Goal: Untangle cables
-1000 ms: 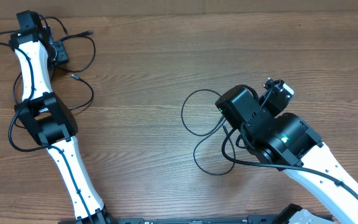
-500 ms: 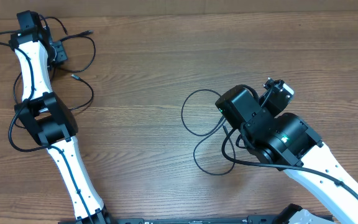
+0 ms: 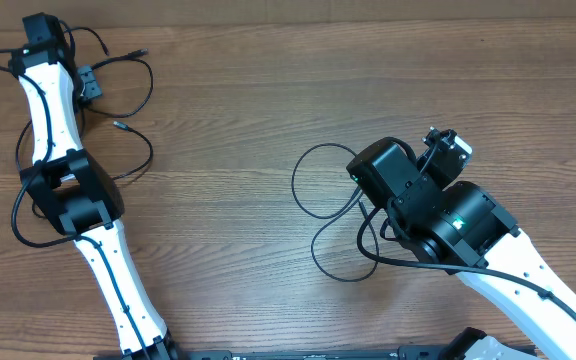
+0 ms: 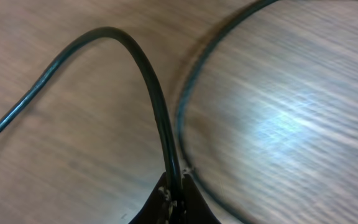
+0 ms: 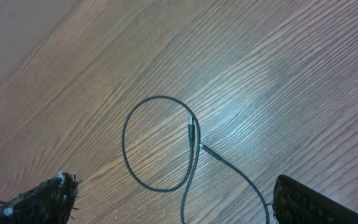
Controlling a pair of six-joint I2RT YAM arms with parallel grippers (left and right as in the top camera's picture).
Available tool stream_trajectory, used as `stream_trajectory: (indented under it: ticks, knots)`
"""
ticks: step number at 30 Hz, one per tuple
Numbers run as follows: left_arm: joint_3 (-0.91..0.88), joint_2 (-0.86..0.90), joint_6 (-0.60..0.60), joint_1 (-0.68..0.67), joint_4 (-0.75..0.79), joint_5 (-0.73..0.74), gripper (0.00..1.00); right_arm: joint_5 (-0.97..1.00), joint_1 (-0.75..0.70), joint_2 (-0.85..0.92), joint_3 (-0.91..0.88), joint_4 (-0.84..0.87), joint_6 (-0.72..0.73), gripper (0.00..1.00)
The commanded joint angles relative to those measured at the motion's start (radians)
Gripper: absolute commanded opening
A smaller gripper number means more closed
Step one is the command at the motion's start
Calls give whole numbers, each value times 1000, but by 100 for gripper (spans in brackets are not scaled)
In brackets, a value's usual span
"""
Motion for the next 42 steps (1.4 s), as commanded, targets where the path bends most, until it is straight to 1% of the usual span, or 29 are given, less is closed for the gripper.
stream_trajectory:
  ticks: [1,4,7,10,17,20,21,22,23,25,26,30,33,37,40,42]
  knots:
    - [25,-47,-88,30,-30,-100,4,1,0,-5,4,2,-8,100]
    - [25,-50,-96,51,-51,-100,4,1,0,-5,4,2,-8,100]
    - [26,-64,-213,82,-82,-142,4,1,0,-5,4,0,-8,100]
    - [26,-82,-270,110,-92,-146,4,1,0,-5,4,-3,-8,100]
    - [26,-94,-282,163,-109,-150,4,2,0,-5,1,-1,-8,100]
    - [26,-94,-322,191,-120,-169,4,1,0,-5,1,-2,-8,100]
    - [26,-94,-323,202,-123,-174,6,1,0,-5,1,-2,-8,100]
    - [26,-94,-323,212,-126,-173,14,1,0,-5,1,-4,-8,100]
    - [26,-94,-323,221,-132,-170,30,1,0,-5,1,-5,-8,100]
    - [26,-94,-322,236,-150,-164,81,1,0,-5,1,-5,-8,100]
    - [26,-94,-322,239,-154,-165,100,1,0,-5,1,-2,-8,100]
    - [26,-94,-286,240,-182,-163,100,-3,0,-5,1,2,-8,100]
    - [32,-98,-253,230,-217,-134,100,-20,0,-5,1,0,-8,100]
    - [59,-123,-243,210,-276,-102,99,-21,0,-5,1,-10,-8,100]
    - [82,-167,-242,187,-314,-26,100,-21,0,-5,1,-24,-8,100]
    - [82,-213,-234,166,-328,76,99,-19,0,-6,1,-42,-26,100]
